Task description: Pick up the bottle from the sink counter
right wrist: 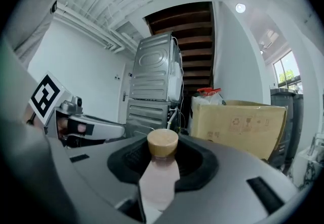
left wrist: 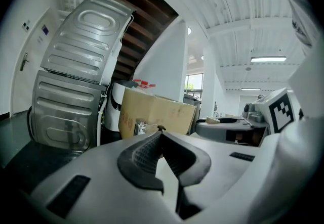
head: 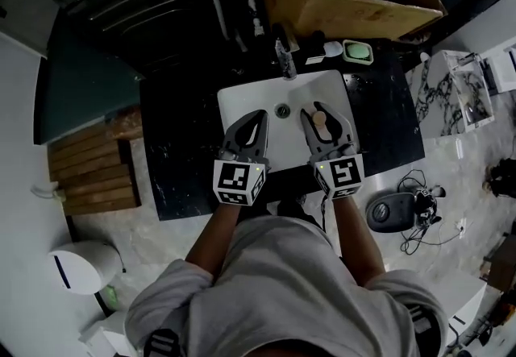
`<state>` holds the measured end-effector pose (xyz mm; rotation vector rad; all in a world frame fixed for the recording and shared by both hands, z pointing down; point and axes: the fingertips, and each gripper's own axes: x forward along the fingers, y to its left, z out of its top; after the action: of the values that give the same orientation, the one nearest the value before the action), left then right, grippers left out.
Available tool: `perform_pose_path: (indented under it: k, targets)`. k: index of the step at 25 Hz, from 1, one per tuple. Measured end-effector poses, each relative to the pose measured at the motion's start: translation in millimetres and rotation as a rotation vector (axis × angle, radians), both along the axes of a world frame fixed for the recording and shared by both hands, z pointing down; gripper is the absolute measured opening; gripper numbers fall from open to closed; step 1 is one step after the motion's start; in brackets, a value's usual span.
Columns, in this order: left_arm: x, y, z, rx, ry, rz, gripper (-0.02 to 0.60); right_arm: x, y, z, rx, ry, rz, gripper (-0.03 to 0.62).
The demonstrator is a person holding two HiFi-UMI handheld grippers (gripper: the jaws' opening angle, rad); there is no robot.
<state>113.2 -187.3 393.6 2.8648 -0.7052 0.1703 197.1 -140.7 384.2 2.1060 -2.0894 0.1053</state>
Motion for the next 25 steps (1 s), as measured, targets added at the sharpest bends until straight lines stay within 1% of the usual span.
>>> perform_pose_path:
  k: [5,11,25]
  targets:
    - [18,24,-24,0.044,0.016,0.015,0.011,12,23,-24,0.036,0.001,-0.008,0.130]
    - [30,43,-32,0.060,0.017,0.005,0.011,22,36,-33,0.055,0.023,-0.025,0.130]
    - [35,50,-33,0.074,-0.001,-0.009,0.011,20,39,-38,0.072,0.020,-0.060,0.130]
